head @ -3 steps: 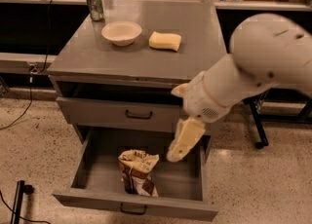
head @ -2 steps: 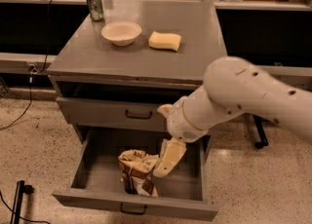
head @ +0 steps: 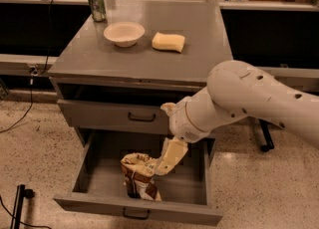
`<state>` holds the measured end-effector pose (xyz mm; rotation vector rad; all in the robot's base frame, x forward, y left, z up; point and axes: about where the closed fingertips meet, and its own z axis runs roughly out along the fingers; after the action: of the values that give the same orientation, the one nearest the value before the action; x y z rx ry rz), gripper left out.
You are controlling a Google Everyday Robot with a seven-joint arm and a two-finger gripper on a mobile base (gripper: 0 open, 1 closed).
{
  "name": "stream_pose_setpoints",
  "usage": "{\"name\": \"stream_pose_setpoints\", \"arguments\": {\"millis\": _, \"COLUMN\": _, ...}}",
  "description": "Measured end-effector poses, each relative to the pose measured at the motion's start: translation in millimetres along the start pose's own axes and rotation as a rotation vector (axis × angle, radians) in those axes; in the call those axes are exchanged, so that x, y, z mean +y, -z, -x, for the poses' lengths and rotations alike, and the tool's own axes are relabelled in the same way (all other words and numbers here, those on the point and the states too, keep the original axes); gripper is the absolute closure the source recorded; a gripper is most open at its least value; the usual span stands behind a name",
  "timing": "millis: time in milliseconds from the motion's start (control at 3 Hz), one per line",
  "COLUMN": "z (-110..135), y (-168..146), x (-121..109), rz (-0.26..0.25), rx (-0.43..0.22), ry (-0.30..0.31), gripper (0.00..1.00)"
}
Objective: Pick brown chip bag from middle drawer and place on counter
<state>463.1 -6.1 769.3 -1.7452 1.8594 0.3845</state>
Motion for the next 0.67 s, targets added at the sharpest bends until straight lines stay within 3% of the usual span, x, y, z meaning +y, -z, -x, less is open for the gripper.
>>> {"name": "stream_pose_setpoints", "arguments": {"millis": 333, "z": 2, "y": -23, "x": 1, "rz": -0.014, "rx": -0.028, "ry": 0.005, "gripper": 0.00}}
{"name": "stream_pose_setpoints", "arguments": {"millis": 667, "z": -10, "y": -107, "x": 36, "rz": 0.047, "rx": -0.068, "ry": -0.003, "gripper": 0.00}}
